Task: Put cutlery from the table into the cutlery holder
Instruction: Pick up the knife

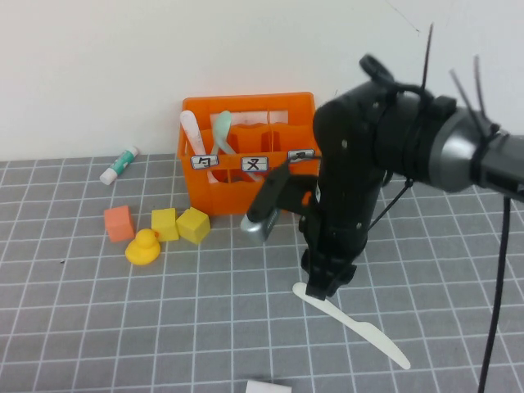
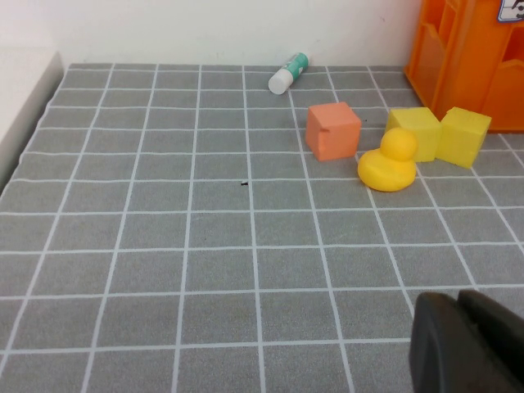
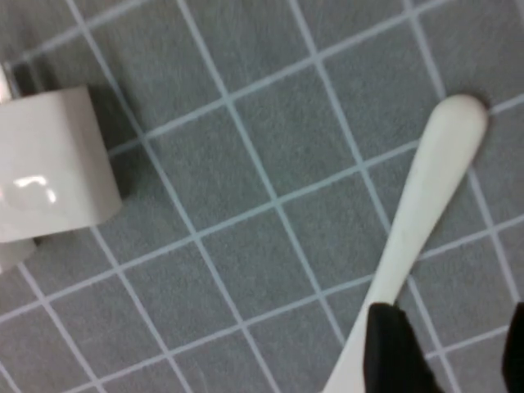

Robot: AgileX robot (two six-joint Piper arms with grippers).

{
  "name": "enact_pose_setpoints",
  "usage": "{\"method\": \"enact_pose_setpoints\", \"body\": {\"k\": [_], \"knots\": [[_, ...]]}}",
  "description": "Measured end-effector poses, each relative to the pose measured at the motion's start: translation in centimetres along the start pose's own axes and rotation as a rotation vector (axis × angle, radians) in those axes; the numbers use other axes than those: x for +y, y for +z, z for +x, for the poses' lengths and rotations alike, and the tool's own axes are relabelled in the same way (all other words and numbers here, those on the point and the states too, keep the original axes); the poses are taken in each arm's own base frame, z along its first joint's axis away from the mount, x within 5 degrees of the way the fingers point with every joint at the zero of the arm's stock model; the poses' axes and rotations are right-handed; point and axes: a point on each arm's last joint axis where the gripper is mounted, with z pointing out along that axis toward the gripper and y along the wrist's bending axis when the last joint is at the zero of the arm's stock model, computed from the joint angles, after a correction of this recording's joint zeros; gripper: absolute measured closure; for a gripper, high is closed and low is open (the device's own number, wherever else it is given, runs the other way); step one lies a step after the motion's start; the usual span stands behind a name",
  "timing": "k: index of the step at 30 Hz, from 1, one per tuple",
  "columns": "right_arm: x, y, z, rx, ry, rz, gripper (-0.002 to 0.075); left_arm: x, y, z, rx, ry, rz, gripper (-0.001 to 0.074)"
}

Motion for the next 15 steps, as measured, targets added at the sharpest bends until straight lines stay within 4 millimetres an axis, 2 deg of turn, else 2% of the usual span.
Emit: {"method": "enact_pose_setpoints", "body": {"k": [15], "knots": [[-1.6, 8.3, -1.0, 0.023, 0.108, -0.010, 0.0439, 0.0, 0.0, 0.0, 0.000, -0.004, 0.000, 0.0736]]}}
